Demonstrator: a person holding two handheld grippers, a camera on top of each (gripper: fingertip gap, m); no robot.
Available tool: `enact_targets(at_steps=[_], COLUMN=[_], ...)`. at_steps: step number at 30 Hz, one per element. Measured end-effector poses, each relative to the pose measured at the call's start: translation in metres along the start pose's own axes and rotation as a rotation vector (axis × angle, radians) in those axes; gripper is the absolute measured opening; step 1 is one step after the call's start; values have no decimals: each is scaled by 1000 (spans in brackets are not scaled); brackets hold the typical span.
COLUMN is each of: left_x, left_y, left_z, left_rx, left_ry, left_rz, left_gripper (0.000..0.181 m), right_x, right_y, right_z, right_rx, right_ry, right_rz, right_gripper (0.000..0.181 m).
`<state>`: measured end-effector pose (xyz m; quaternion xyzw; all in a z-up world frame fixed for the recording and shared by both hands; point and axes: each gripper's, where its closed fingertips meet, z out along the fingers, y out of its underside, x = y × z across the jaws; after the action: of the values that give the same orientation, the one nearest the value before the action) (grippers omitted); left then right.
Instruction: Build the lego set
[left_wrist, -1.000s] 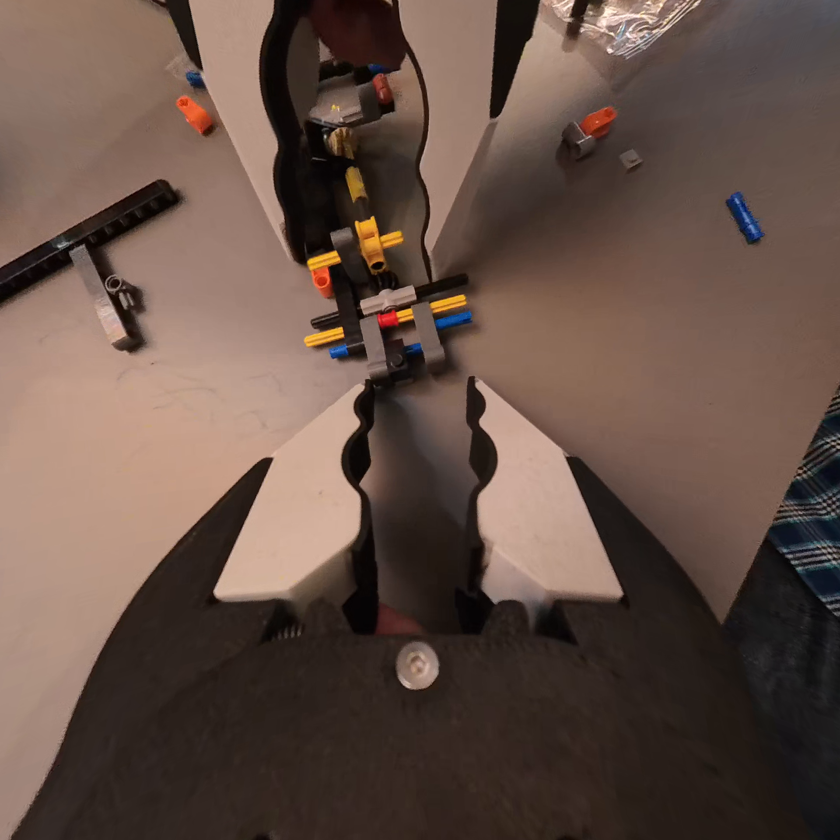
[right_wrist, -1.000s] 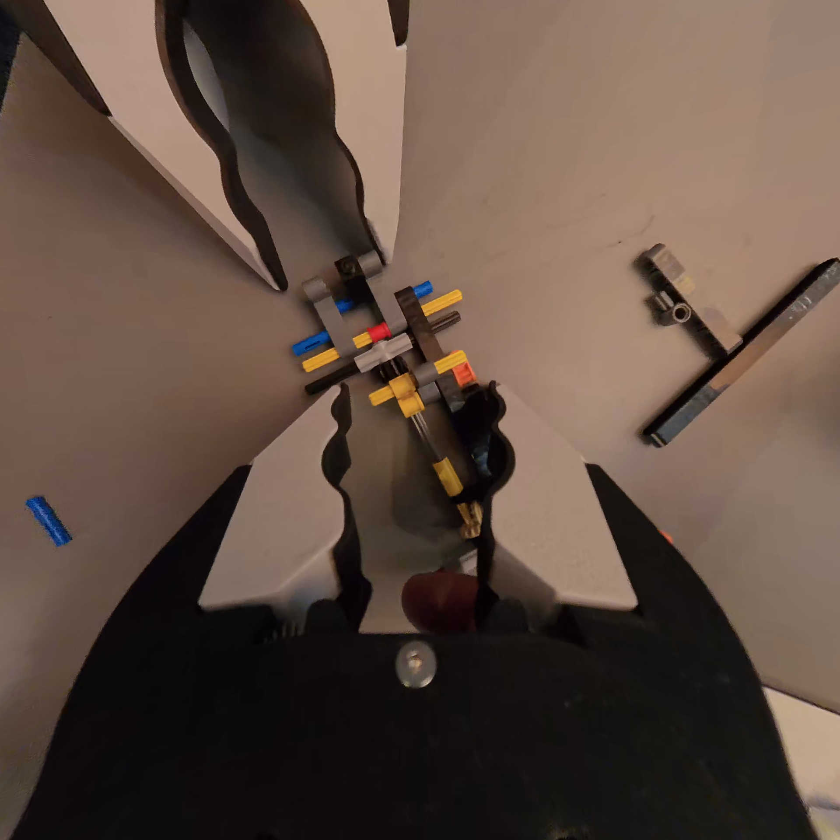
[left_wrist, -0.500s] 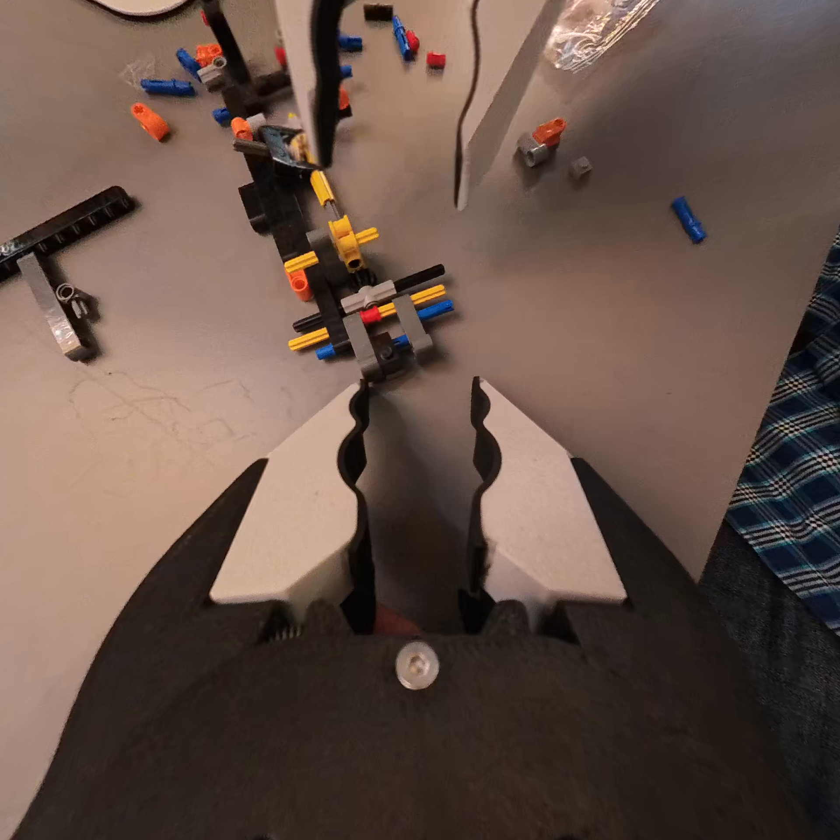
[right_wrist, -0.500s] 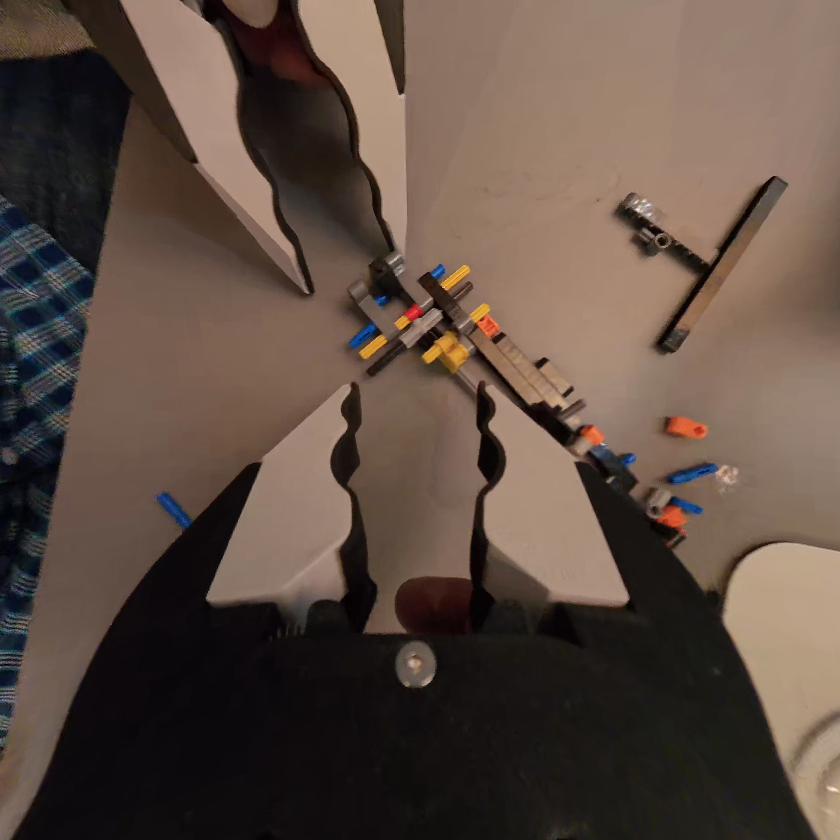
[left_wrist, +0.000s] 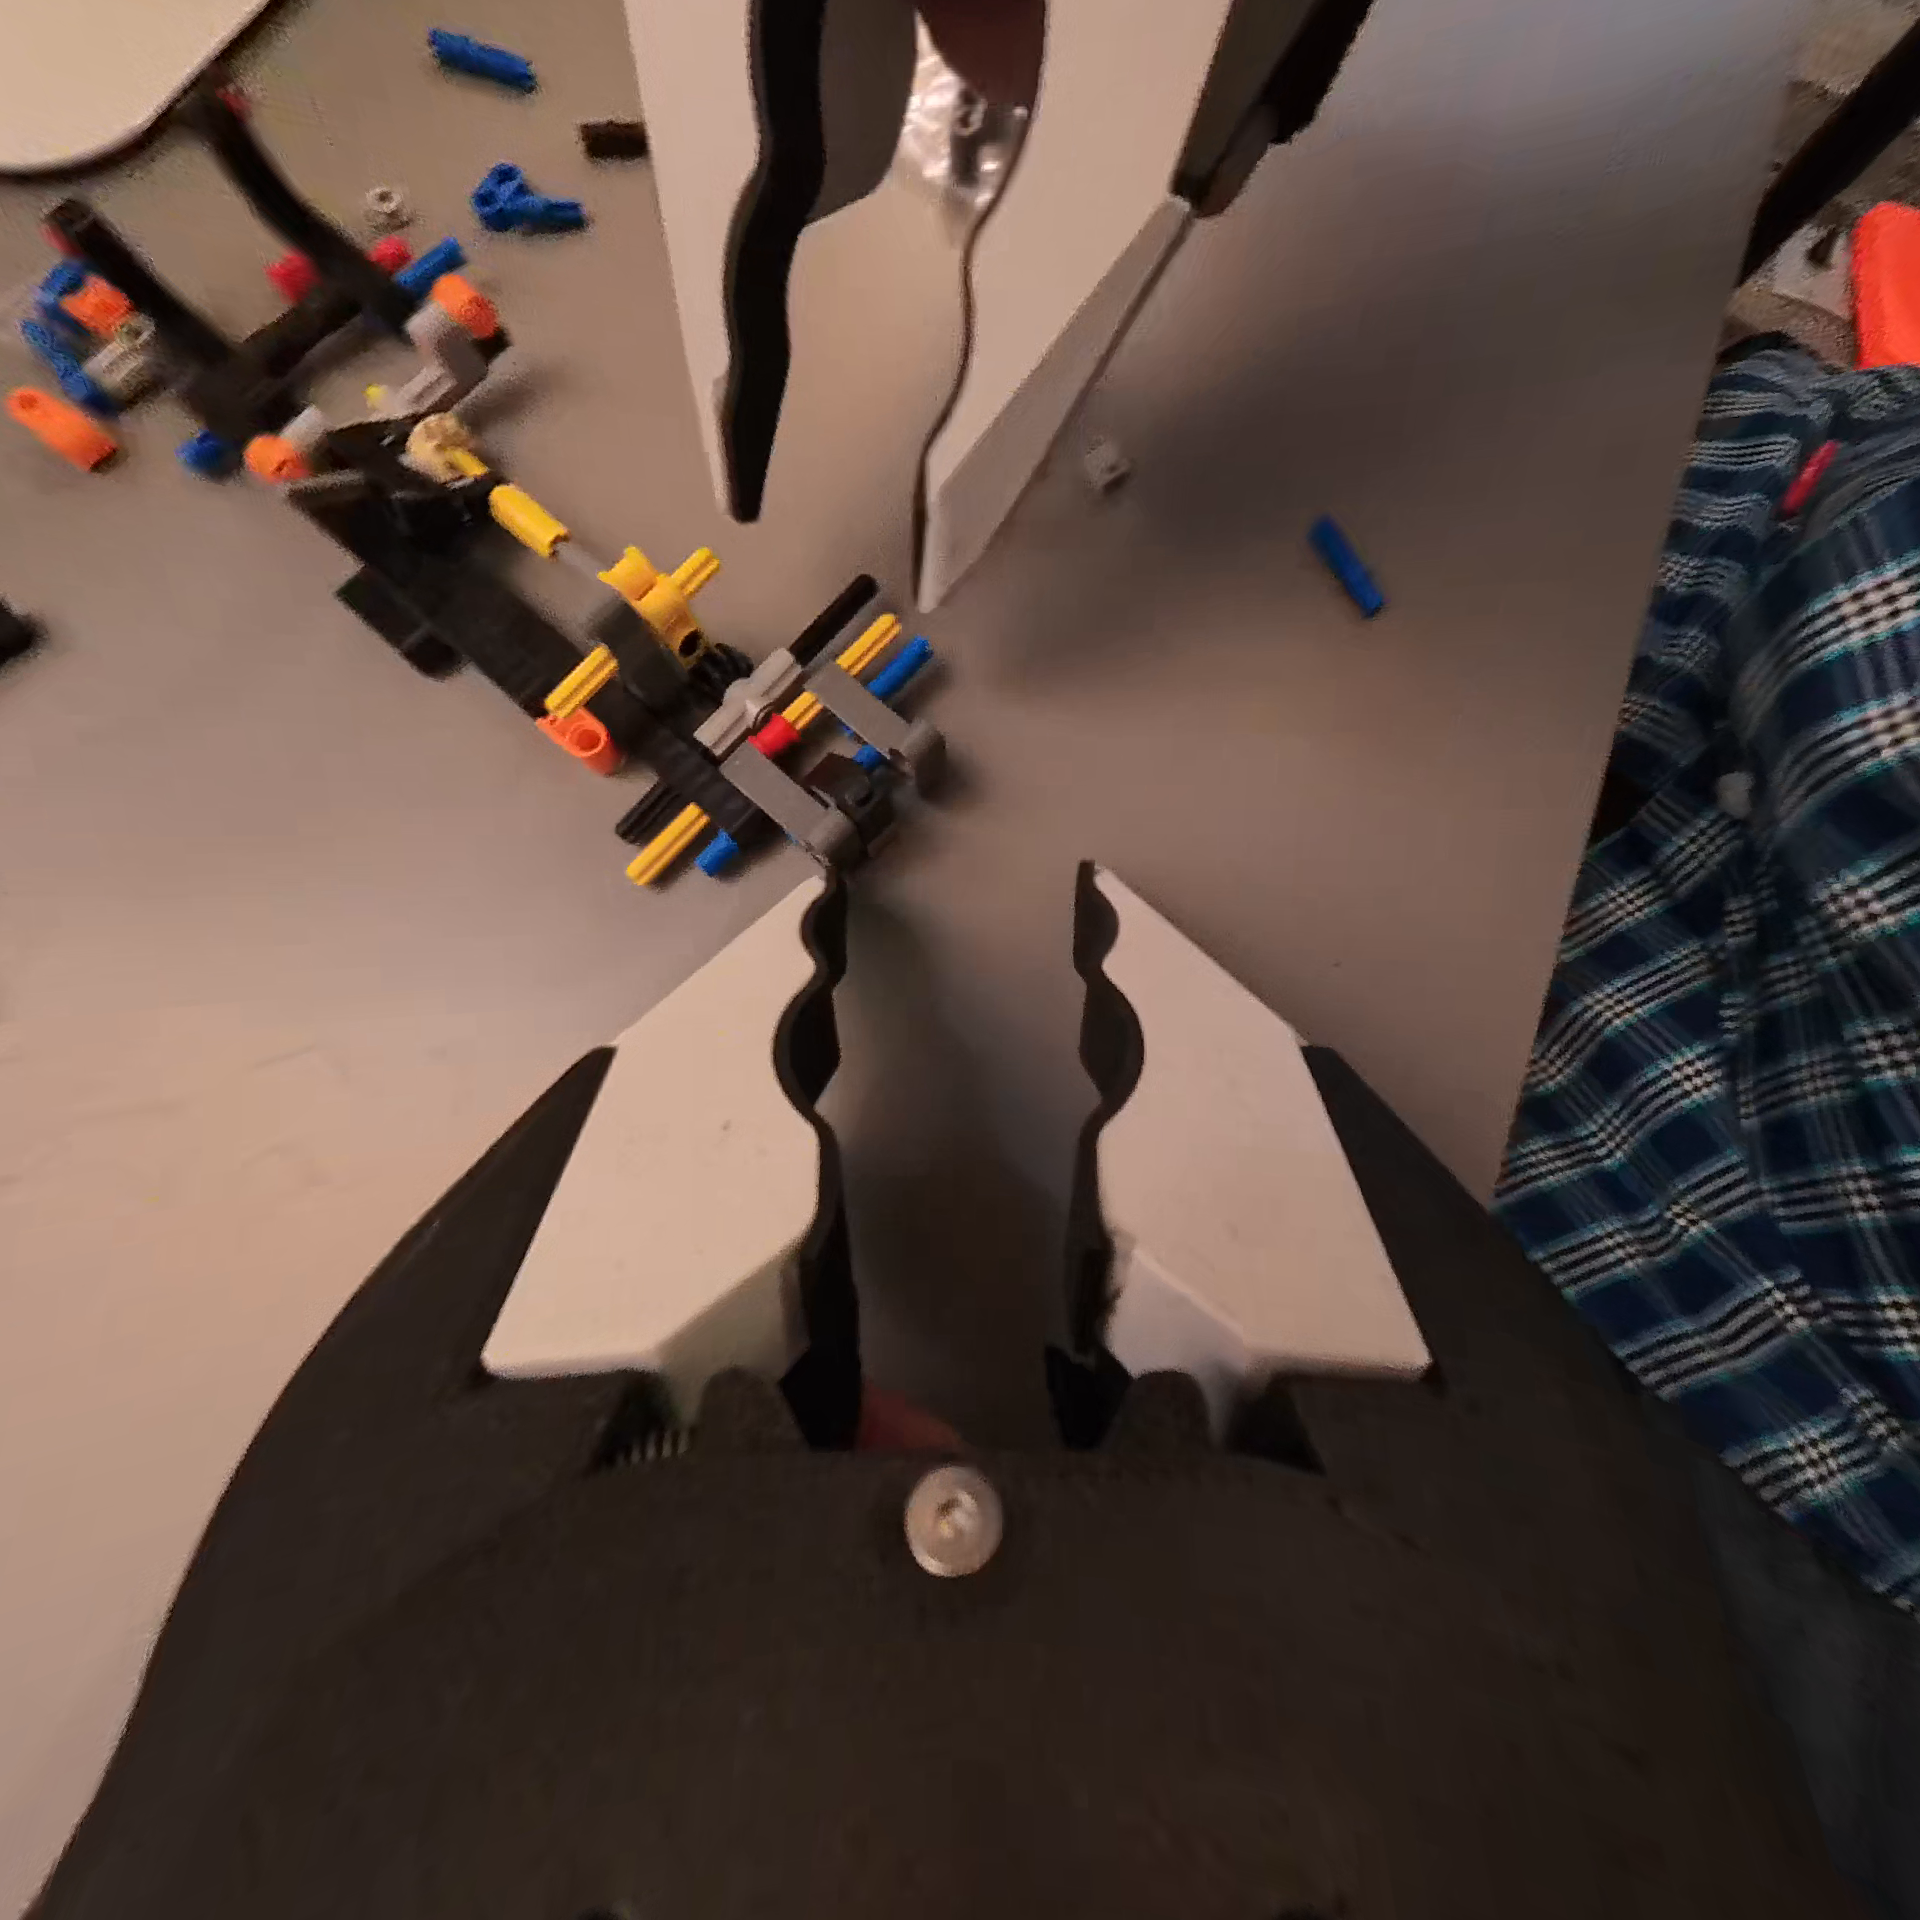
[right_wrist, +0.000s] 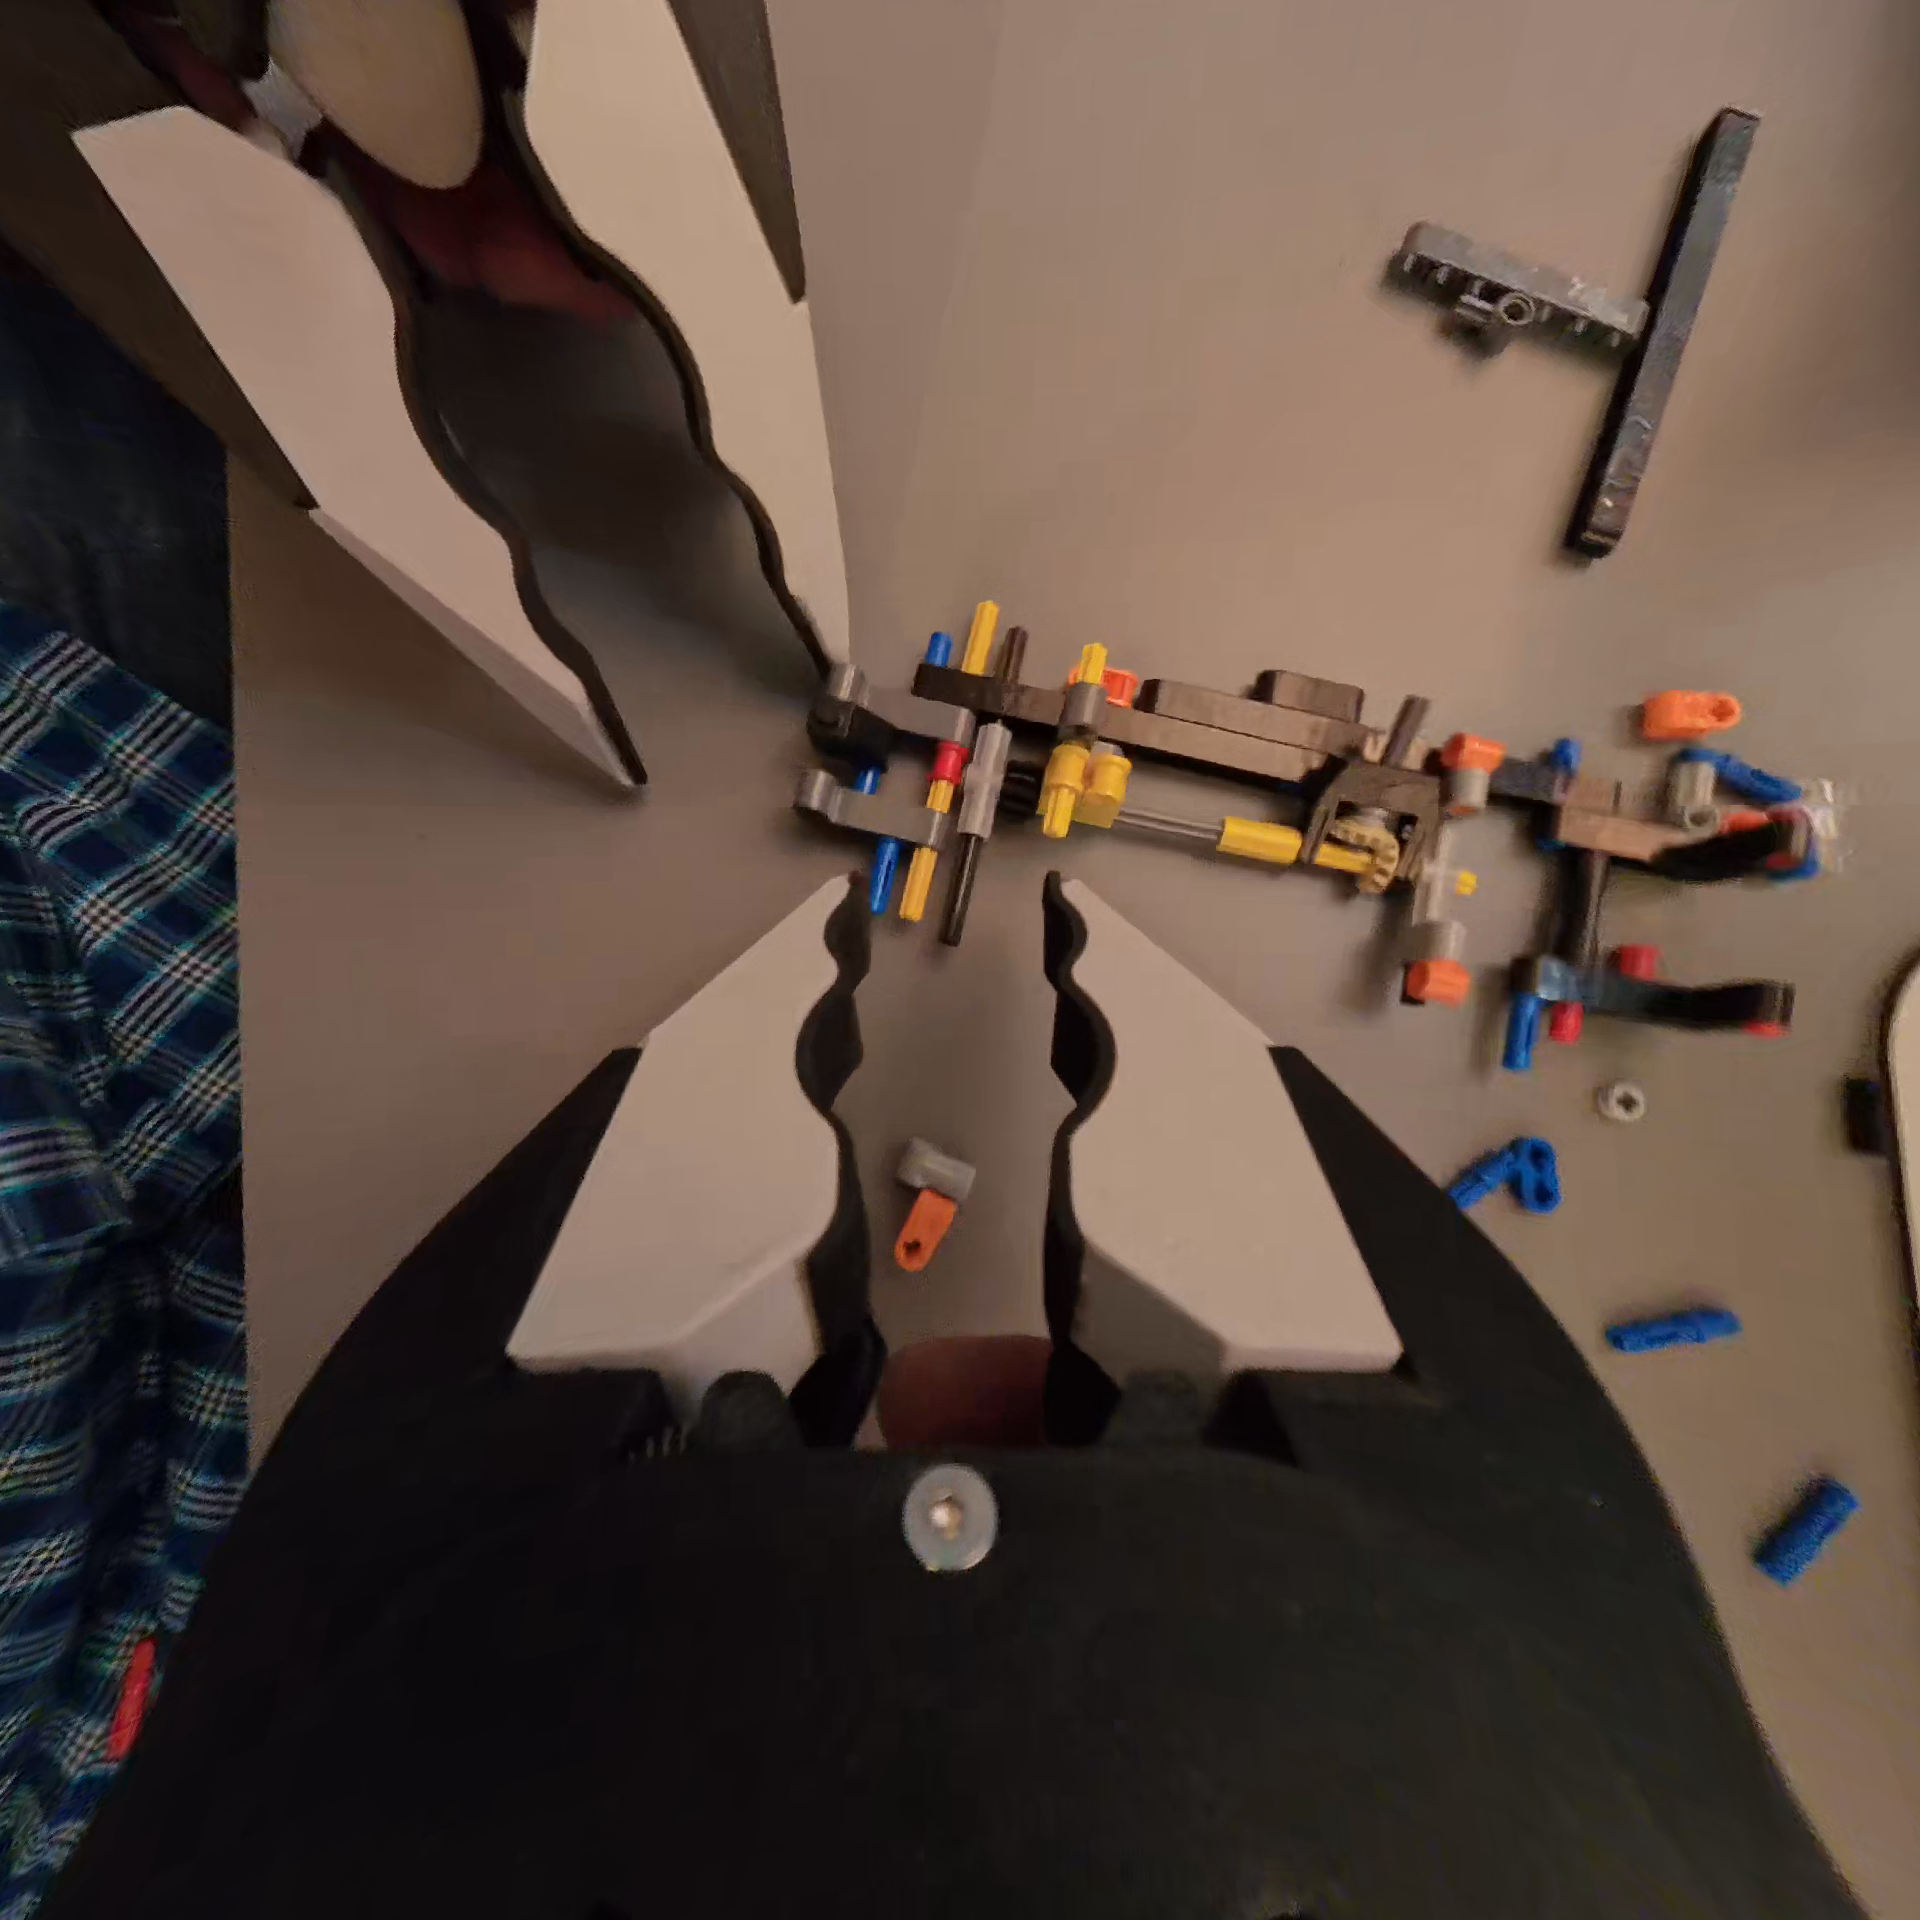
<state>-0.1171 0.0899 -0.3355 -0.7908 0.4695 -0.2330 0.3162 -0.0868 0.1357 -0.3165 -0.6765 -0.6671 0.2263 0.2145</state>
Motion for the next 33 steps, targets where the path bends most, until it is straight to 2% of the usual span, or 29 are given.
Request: enact_targets(at_steps=[5, 11, 14, 24, 33], left_x=[8, -21, -26, -20, -17], left_y=[-9, -20, -18, -14, -18], left_z=[7, -7, -1, 13, 18], left_rx=[34, 109, 76, 22, 26], left_ry=[29, -83, -126, -117, -119], left_rz=[43, 22, 77, 140, 161], left_gripper=[38, 33, 34, 28, 23], right_x=[-11, -17, -17, -20, -13], right_y=[8, 14, 13, 10, 9], right_z=[-9, -4, -2, 11, 12], right_rx=[24, 72, 87, 95, 94], right_ry=[-8, 23, 35, 98, 139], right_rz=[36, 53, 59, 7, -37], right_gripper=[24, 27, 28, 38, 28])
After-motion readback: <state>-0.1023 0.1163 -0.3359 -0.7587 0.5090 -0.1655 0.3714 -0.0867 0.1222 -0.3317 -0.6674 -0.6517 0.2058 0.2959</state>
